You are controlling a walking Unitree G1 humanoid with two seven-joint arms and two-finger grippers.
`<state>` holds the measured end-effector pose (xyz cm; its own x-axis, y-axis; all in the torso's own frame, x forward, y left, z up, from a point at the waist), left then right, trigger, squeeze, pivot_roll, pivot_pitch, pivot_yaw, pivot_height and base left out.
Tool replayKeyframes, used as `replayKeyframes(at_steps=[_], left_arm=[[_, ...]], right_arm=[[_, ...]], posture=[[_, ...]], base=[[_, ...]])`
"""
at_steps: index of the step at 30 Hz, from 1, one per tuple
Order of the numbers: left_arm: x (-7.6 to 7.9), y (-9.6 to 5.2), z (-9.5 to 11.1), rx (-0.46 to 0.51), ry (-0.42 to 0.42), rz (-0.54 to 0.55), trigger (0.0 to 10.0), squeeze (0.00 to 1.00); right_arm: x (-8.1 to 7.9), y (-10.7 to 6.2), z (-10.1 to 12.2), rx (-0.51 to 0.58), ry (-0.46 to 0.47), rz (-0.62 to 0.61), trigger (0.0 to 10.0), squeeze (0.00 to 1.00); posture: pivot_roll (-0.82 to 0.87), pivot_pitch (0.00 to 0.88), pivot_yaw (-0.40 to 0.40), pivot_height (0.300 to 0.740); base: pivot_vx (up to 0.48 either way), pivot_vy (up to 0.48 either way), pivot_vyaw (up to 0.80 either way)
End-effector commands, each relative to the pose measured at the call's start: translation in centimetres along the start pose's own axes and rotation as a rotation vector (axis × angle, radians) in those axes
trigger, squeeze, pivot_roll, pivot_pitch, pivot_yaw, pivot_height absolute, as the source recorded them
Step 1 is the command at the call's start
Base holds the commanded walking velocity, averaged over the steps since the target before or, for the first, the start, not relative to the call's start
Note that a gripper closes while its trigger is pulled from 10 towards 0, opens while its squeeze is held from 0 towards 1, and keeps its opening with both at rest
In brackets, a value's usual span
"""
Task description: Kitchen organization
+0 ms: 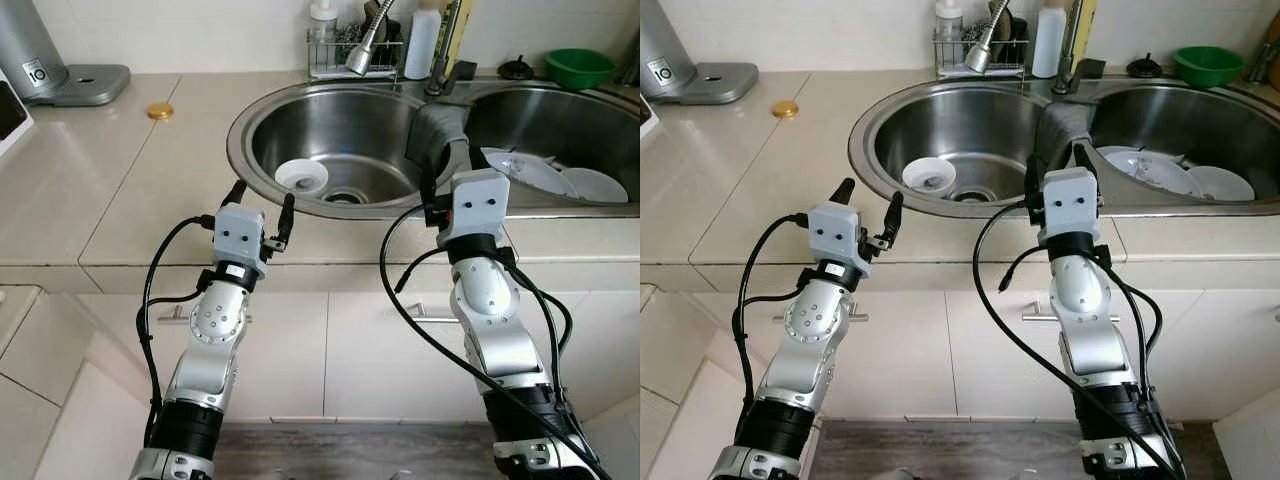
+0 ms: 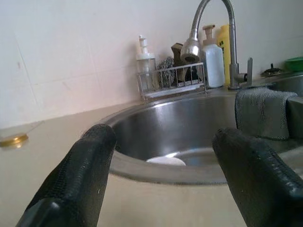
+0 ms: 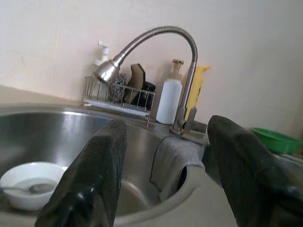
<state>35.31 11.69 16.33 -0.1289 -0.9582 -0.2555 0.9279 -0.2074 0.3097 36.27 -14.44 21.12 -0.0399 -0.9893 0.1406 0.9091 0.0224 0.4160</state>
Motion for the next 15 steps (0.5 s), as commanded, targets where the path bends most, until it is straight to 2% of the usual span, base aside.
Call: replayKeyframes(at_steps=[1,15], left_arm=[[0.25,-0.15,0.10,0.003,-0.002,-0.013,10.0,0.00],[0.28,-0.66,-0.29,-0.013,0.006,-0.030,10.0,0.00]], right_arm=[[-0.02,-0.22,0.20,0.007,-0.005,0.000,10.0,0.00],[0.63,-0.79,-0.18,-0.007,-0.021,-0.004,10.0,0.00]], posture=[[-0.08,0.012,0.024,0.740],[-0.08,0.019,0.028,0.740]], base=[[-0.270,0.000,0.00],[-0.279,0.000,0.00]])
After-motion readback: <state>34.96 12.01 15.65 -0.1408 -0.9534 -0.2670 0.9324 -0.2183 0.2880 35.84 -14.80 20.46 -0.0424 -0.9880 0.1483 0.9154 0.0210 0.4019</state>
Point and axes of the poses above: a point about 5 cm out from each wrist's last joint towards the gripper, its own y axis pointing out of the wrist towards the gripper, its own z axis along the axis of the wrist's last joint, x = y × z, the point moved 5 cm from there along y, pointing out of the wrist towards the gripper, and after that the axes turned 5 degrees about y, right-handed, at the moved point
